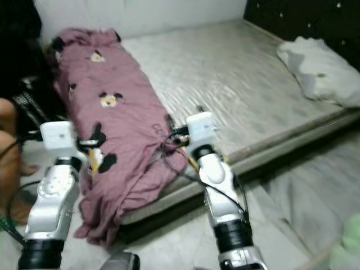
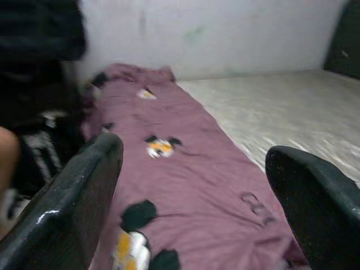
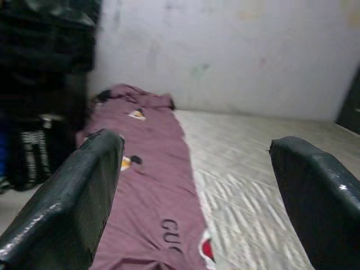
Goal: Clean up the room
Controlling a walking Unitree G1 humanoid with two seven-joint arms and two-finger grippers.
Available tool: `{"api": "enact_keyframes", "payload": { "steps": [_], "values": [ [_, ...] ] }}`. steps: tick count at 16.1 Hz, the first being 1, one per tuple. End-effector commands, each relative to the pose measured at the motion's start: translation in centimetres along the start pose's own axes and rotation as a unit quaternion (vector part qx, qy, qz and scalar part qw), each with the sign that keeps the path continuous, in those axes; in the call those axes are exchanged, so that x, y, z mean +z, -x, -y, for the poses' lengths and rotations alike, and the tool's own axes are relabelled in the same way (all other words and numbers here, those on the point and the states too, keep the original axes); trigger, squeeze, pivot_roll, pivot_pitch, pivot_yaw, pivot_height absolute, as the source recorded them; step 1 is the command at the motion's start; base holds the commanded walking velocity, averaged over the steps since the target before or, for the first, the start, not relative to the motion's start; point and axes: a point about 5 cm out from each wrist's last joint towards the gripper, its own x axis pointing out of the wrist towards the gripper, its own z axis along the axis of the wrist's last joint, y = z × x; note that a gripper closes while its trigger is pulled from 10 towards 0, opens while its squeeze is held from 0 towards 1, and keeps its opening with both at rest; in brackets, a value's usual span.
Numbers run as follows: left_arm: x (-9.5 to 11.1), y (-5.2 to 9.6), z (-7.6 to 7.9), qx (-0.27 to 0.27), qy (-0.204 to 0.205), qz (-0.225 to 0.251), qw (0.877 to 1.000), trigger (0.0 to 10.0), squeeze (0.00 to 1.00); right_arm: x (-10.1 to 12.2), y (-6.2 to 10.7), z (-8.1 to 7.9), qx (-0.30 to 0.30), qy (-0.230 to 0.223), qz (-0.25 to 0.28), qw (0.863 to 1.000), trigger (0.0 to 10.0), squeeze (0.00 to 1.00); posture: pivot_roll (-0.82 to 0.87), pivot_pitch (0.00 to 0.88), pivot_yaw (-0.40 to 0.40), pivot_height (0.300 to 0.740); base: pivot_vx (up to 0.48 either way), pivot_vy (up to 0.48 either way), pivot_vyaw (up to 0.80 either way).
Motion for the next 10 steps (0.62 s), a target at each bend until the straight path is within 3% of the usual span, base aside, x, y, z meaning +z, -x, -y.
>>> {"api": "enact_keyframes", "payload": {
  "steps": [1, 7, 10],
  "values": [
    [0.2, -0.04, 0.56, -0.007, 0.001, 0.004, 1.0, 10.0, 0.0, 0.11, 0.08, 0.8, -0.008, 0.008, 0.003, 1.0, 10.0, 0.0, 0.02, 0.0, -0.03, 0.74, 0.0, 0.0, 0.78],
    [0.21, -0.09, 0.64, -0.012, 0.003, 0.006, 1.0, 10.0, 0.0, 0.16, 0.06, 0.81, -0.009, 0.004, 0.007, 1.0, 10.0, 0.0, 0.02, 0.0, -0.03, 0.74, 0.0, 0.0, 0.67],
    [0.34, -0.06, 0.75, -0.018, 0.007, 0.013, 1.0, 10.0, 0.0, 0.22, 0.06, 0.86, -0.01, -0.001, 0.011, 1.0, 10.0, 0.0, 0.02, 0.0, -0.029, 0.74, 0.084, 0.0, 0.0]
  ]
}}
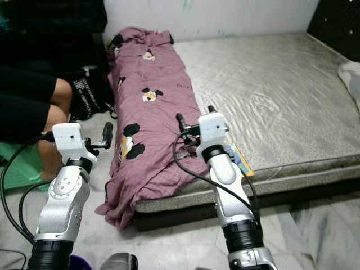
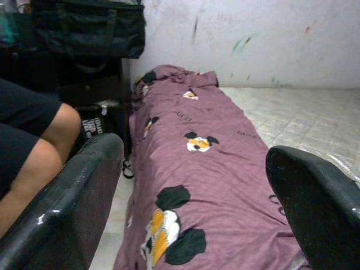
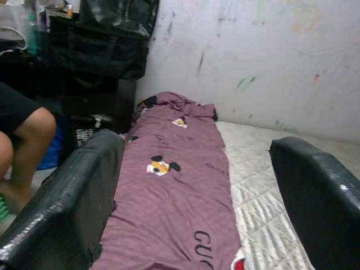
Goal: Clean up the room
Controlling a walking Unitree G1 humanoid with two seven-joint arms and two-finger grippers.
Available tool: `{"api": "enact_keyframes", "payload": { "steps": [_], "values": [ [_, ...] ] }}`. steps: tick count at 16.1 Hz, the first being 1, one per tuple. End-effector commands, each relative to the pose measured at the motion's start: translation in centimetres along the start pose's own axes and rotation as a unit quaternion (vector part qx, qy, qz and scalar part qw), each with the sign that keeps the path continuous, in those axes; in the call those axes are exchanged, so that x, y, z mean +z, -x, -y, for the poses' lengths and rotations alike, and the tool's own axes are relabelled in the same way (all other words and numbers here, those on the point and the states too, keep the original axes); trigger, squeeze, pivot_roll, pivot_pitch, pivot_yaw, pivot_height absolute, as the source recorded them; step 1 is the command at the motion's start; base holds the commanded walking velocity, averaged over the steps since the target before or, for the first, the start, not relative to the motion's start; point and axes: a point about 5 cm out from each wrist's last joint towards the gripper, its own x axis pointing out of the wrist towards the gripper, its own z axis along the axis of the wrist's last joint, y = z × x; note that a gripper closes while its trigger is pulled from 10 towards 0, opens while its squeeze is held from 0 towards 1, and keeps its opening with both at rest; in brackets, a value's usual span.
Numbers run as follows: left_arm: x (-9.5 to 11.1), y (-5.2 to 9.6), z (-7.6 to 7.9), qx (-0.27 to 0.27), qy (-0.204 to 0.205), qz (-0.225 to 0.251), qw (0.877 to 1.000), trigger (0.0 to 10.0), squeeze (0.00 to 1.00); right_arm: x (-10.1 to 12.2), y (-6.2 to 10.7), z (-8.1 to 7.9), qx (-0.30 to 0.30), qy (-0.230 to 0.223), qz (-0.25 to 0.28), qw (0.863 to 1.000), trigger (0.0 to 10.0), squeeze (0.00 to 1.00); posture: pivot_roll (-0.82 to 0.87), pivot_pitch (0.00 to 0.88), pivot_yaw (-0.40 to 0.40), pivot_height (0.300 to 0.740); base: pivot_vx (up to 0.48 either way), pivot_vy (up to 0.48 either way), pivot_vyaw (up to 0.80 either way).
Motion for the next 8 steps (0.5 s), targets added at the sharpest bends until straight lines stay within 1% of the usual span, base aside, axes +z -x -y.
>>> {"api": "enact_keyframes", "payload": {
  "steps": [1, 8],
  "values": [
    [0.48, -0.12, -0.42, 0.003, -0.002, 0.011, 1.0, 10.0, 0.0, 0.32, -0.25, -0.54, 0.01, -0.005, 0.008, 1.0, 10.0, 0.0, 0.02, 0.0, -0.029, 0.74, 0.262, 0.0, 0.0],
    [0.7, -0.14, -0.43, 0.002, -0.005, 0.017, 1.0, 10.0, 0.0, 0.39, -0.3, -0.47, 0.008, -0.008, 0.01, 1.0, 10.0, 0.0, 0.03, 0.0, -0.03, 0.74, 0.358, 0.0, 0.0]
  ]
}}
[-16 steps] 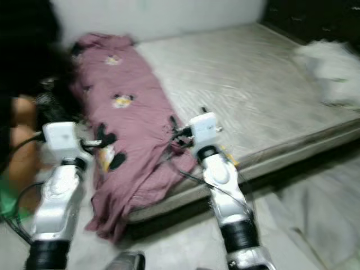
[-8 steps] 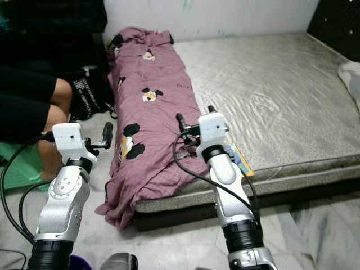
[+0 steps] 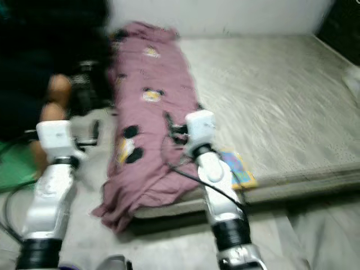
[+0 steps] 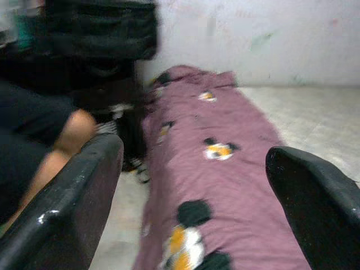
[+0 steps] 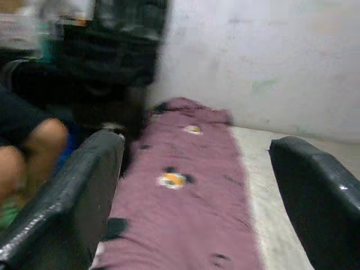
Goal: Clean up the room
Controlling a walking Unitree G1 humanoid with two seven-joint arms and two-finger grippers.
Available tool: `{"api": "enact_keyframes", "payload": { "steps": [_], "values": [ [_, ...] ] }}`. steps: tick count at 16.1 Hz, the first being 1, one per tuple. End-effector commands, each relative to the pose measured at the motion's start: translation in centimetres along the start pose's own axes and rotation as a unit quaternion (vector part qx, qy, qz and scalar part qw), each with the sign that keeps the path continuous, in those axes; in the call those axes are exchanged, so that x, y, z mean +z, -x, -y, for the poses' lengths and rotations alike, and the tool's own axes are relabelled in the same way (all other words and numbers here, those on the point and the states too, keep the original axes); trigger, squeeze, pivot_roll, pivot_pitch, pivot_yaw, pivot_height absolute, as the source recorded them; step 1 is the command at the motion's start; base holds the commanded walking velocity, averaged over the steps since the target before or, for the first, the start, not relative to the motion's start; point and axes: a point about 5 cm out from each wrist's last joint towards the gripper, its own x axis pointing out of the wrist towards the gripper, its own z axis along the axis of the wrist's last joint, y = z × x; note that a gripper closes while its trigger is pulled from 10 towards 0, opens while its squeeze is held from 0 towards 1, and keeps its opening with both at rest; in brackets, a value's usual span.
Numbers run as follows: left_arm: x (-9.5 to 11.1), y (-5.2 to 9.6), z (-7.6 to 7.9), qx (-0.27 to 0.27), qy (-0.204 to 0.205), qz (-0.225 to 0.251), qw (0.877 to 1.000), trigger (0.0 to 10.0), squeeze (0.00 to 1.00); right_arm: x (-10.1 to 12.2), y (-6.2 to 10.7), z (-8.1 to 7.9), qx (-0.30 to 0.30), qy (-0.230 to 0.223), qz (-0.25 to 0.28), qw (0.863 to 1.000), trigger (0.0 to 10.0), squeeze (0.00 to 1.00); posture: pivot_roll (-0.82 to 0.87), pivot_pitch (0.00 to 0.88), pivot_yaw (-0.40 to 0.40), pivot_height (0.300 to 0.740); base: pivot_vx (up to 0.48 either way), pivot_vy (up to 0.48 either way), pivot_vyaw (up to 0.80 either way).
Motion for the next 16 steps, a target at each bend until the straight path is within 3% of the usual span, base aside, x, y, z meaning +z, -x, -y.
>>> {"api": "enact_keyframes", "payload": {
  "steps": [1, 4, 8, 16],
  "values": [
    [0.52, -0.17, 1.46, -0.025, 0.009, 0.011, 1.0, 10.0, 0.0, -0.24, 0.4, 1.37, -0.021, 0.006, -0.006, 1.0, 10.0, 0.0, 0.03, 0.0, -0.029, 0.74, 0.368, 0.0, 0.0],
    [0.54, -0.21, 1.44, -0.025, 0.008, 0.011, 1.0, 10.0, 0.0, -0.2, 0.35, 1.41, -0.022, 0.006, -0.005, 1.0, 10.0, 0.0, 0.03, 0.0, -0.028, 0.74, 0.334, 0.0, 0.0],
    [0.52, -0.25, 1.57, -0.029, 0.003, 0.01, 1.0, 10.0, 0.0, -0.2, 0.32, 1.44, -0.022, 0.008, -0.004, 1.0, 10.0, 0.0, 0.03, 0.0, -0.027, 0.74, 0.0, 0.0, 0.0],
    [0.46, -0.29, 1.71, -0.03, -0.007, 0.008, 0.999, 10.0, 0.0, -0.31, 0.31, 1.49, -0.022, 0.009, -0.008, 1.0, 10.0, 0.0, 0.02, 0.0, -0.028, 0.74, 0.0, 0.0, 0.8]
  ]
}}
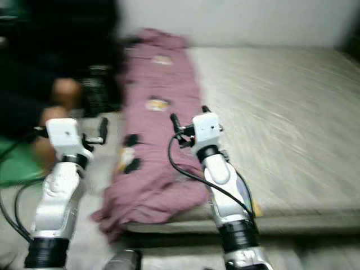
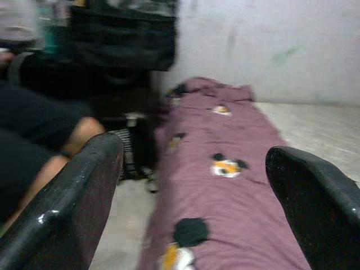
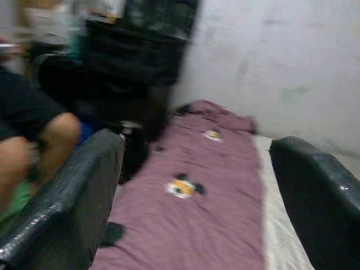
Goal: Clean up the room
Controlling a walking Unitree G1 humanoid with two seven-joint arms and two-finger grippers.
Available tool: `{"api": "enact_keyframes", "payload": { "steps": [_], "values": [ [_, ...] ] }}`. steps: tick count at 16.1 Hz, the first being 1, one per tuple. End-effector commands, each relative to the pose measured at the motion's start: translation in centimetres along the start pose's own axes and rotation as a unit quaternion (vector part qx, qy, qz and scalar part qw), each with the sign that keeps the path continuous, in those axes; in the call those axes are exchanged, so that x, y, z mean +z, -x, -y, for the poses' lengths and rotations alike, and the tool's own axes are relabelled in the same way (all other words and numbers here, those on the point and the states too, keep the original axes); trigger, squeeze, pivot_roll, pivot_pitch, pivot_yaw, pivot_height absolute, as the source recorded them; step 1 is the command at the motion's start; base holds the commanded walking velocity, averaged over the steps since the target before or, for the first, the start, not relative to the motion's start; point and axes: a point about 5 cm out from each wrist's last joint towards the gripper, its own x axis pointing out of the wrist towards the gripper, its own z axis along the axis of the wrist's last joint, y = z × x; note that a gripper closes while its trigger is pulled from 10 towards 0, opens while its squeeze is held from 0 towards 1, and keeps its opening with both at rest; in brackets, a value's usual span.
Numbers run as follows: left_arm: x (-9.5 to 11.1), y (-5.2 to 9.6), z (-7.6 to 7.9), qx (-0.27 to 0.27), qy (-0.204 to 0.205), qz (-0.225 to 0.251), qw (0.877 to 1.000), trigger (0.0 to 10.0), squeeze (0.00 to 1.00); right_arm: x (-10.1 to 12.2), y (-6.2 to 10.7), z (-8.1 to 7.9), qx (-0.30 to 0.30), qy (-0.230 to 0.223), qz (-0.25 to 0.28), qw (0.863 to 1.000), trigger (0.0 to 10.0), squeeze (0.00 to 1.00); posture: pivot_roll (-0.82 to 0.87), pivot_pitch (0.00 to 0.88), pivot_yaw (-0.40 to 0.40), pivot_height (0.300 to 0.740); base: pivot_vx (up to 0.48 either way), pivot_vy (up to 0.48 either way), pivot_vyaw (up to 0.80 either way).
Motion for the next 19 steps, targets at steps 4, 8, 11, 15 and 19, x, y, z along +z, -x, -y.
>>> {"api": "enact_keyframes", "payload": {
  "steps": [4, 8, 11, 15, 19],
  "values": [
    [-0.12, -0.03, -0.17, 0.008, -0.01, -0.007, 1.0, 10.0, 0.0, 0.3, -0.28, 0.06, 0.001, 0.0, 0.005, 1.0, 10.0, 0.0, 0.02, 0.0, -0.027, 0.74, 0.0, 0.0, 0.8],
    [-0.12, -0.08, -0.09, 0.005, -0.012, -0.008, 1.0, 10.0, 0.0, 0.24, -0.3, 0.03, 0.001, 0.0, 0.003, 1.0, 10.0, 0.0, 0.02, 0.0, -0.028, 0.74, 0.0, 0.0, 0.52],
    [-0.14, -0.08, -0.04, 0.003, -0.013, -0.008, 1.0, 10.0, 0.0, 0.22, -0.28, 0.06, -0.001, -0.004, 0.003, 1.0, 10.0, 0.0, 0.02, 0.0, -0.028, 0.74, 0.0, 0.0, 0.0],
    [-0.14, -0.1, 0.04, 0.0, -0.015, -0.008, 1.0, 10.0, 0.0, 0.21, -0.29, 0.07, 0.0, -0.004, 0.003, 1.0, 10.0, 0.0, 0.03, 0.0, -0.029, 0.74, 0.0, 0.0, 0.0],
    [-0.18, -0.08, 0.11, -0.001, -0.015, -0.009, 1.0, 10.0, 0.0, 0.17, -0.29, 0.06, 0.002, -0.001, 0.002, 1.0, 10.0, 0.0, 0.03, 0.0, -0.031, 0.74, 0.0, -0.186, 0.0]
  ]
}}
